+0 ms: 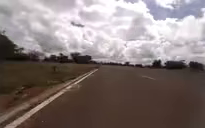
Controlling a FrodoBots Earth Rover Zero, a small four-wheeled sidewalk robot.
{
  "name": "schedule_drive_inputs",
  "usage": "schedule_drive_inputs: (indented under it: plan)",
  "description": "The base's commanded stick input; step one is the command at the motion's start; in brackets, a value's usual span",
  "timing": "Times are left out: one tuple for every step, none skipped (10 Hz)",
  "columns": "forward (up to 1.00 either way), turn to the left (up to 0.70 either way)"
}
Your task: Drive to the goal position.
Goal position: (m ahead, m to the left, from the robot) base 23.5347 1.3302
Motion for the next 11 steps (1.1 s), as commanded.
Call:
schedule_drive_inputs:
  plan:
    - [1.0,-0.09]
    - [1.0,0.0]
    - [1.0,0.0]
    - [1.0,0.0]
    - [1.0,0.0]
    - [1.0,0.0]
    - [1.0,0.0]
    - [1.0,0.0]
    - [1.0,0.0]
    - [1.0,0.0]
    - [1.0,-0.08]
